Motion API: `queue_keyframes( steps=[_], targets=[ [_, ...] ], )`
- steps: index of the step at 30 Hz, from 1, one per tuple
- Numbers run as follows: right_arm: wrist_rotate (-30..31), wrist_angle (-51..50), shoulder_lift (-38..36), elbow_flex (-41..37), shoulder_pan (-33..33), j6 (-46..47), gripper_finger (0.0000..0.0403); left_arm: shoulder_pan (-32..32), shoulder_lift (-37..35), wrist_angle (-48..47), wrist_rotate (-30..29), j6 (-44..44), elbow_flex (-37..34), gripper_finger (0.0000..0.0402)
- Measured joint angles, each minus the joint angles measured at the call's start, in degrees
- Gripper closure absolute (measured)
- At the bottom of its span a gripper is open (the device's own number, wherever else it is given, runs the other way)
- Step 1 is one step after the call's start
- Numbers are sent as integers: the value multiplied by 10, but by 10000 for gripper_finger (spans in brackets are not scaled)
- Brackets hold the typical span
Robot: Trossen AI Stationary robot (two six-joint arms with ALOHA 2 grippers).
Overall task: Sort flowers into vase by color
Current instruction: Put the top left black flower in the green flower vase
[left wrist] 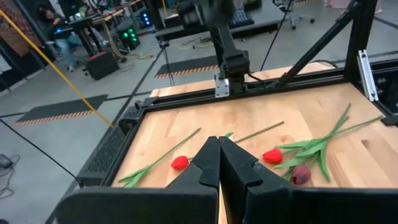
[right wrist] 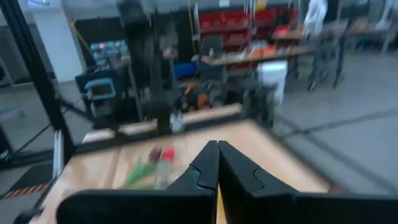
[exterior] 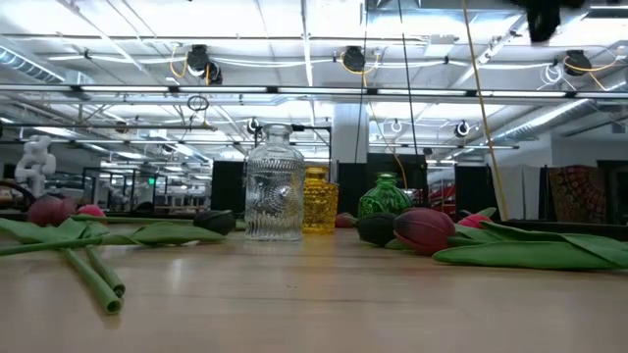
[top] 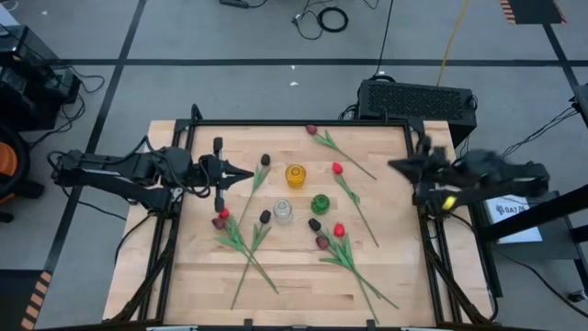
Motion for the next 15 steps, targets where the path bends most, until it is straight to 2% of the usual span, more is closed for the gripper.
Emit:
queue_keyframes(
  steps=[4,7,12,15],
  targets=[
    [3,2,69,117,0,-44,403,0,0,0,-1,0,0,400],
    [16,0,120,164,0,-69,403,0,0,0,-5,-11,0,400],
    [16,-21,184,168,0,-84,403,0,0,-2,-15,-87,0,400],
    [13,-39,214,145,0,-49,403,0,0,-13,-58,-120,0,400]
  ],
)
